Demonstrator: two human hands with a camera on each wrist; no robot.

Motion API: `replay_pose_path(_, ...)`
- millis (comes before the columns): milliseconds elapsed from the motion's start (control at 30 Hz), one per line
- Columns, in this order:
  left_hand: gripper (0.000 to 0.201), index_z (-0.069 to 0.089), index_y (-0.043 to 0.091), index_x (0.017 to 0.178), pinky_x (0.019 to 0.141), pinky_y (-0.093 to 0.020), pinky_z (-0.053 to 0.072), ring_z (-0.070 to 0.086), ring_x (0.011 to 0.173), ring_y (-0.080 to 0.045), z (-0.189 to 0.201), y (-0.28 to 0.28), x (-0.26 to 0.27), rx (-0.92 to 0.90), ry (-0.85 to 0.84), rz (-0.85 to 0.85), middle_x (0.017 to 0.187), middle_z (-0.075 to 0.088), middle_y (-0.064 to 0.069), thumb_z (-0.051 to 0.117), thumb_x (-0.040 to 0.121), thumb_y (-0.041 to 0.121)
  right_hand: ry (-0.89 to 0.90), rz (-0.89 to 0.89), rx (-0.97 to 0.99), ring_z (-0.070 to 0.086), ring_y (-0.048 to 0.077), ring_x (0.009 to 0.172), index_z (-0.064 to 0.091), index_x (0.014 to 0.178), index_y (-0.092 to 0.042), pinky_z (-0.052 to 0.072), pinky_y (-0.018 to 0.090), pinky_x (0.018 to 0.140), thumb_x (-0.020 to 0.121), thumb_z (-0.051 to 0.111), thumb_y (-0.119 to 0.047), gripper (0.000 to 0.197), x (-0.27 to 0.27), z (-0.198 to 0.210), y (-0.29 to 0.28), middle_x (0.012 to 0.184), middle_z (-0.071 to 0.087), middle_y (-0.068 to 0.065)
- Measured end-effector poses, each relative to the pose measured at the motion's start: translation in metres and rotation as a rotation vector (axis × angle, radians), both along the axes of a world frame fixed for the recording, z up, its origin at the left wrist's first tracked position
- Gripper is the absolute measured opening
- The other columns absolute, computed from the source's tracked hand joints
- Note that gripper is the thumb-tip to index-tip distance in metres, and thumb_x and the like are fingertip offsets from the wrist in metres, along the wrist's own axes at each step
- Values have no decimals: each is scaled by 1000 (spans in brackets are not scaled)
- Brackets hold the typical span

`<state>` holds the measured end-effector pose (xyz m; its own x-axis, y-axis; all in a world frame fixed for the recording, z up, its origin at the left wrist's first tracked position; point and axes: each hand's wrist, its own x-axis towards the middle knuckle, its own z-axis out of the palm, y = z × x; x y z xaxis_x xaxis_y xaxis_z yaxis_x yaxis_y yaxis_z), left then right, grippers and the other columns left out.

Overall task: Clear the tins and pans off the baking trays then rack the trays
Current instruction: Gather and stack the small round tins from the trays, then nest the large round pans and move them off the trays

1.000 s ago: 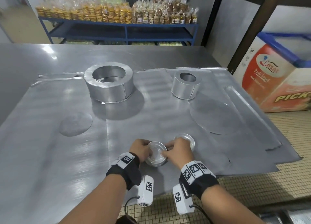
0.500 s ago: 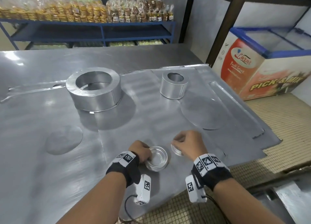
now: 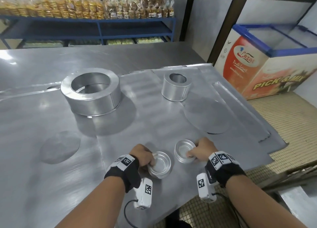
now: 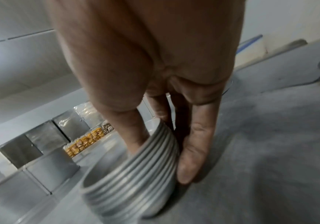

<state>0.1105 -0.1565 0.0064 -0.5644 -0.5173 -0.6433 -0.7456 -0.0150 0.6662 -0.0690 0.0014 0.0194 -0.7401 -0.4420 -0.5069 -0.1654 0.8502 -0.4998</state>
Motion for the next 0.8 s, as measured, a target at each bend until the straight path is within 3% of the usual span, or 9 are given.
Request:
replay_pose_path(100, 24, 75, -3, 83, 58, -28, 50, 55, 64, -23, 2, -7, -8, 7, 0, 25, 66, 61, -8, 68, 60, -3, -154, -68, -84, 75, 33, 68, 72, 77, 4, 61, 52, 69, 57, 85, 4, 24, -12, -1, -9, 71, 74, 18)
replay_pose_path(167, 22, 75, -3, 81, 58, -27, 51, 57, 63, -23, 3, -16, -15, 13, 1, 72, 65, 63, -9, 68, 61, -4, -238, -90, -111, 73, 36, 65, 69, 75, 5, 60, 57, 66, 57, 81, 14, 23, -23, -2, -20, 67, 72, 19)
replay_pose_path(300, 17, 75, -4, 75, 61, -34, 56, 60, 60, -24, 2, -43, -35, 39, 19, 179, 60, 64, -10, 70, 58, -5, -309, -64, -151, 71, 37, 67, 66, 78, 0, 60, 58, 65, 59, 78, 16, 28, -50, 1, -51, 68, 67, 20)
replay_pose_path(433, 15, 73, 0, 65, 70, -49, 59, 61, 62, -26, 11, -76, -64, 35, 41, 291, 58, 62, -11, 74, 50, -2, -355, -19, -213, 70, 32, 66, 69, 88, 8, 61, 47, 61, 63, 77, 15, 27, -81, 8, -91, 73, 68, 21)
replay_pose_path(533, 18, 68, -7, 81, 75, -54, 60, 65, 71, -36, 26, -105, -89, 108, 99, 412, 70, 62, -20, 71, 65, -15, -347, -11, -299, 69, 32, 62, 67, 82, 2, 61, 53, 65, 63, 78, 14, 25, -105, 17, -132, 72, 67, 19)
replay_pose_path(633, 17, 60, -5, 83, 74, -53, 60, 64, 76, -38, 40, -141, -116, 143, 192, 548, 83, 59, -23, 63, 74, -19, -310, -21, -429, 72, 34, 69, 68, 81, -1, 62, 51, 63, 65, 79, 13, 24, -128, 32, -178, 79, 69, 20)
replay_pose_path(800, 25, 54, -3, 88, 72, -53, 60, 59, 74, -33, 71, -204, -162, 92, 379, 758, 80, 55, -18, 58, 74, -24, -258, -39, -596, 70, 30, 70, 65, 74, -3, 62, 48, 61, 67, 79, 10, 20, -167, 63, -257, 79, 67, 17)
